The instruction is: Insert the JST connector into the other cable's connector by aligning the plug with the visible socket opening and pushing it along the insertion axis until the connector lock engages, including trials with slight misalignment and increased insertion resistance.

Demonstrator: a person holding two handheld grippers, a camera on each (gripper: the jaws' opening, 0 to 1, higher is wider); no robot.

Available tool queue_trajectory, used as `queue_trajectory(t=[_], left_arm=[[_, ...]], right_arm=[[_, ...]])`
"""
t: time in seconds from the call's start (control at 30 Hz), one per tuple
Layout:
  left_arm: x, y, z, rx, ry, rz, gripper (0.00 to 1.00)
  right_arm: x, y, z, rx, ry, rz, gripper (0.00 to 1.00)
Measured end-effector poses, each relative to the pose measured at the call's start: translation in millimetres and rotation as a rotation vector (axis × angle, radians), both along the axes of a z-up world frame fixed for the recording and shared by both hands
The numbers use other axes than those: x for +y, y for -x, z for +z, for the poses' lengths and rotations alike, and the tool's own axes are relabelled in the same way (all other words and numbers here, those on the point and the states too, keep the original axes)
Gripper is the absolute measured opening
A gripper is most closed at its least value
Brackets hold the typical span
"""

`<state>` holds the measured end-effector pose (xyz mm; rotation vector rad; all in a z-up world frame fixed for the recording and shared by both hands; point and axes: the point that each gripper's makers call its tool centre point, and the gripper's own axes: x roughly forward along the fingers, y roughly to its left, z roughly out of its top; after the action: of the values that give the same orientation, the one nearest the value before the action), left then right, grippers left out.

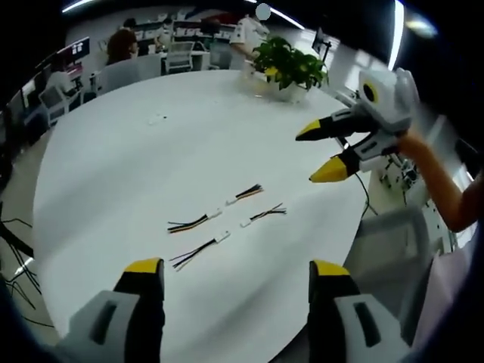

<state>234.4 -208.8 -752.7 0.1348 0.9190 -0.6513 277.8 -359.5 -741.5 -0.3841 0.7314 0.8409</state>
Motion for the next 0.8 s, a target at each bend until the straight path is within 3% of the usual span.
queue_trajectory(t=[0.8], left_arm=[[0, -9.9, -9.8, 0.019, -0.013, -0.003, 0.74]], right_arm=[[6, -7, -8.8, 0.02, -0.006, 0.005, 0.48]])
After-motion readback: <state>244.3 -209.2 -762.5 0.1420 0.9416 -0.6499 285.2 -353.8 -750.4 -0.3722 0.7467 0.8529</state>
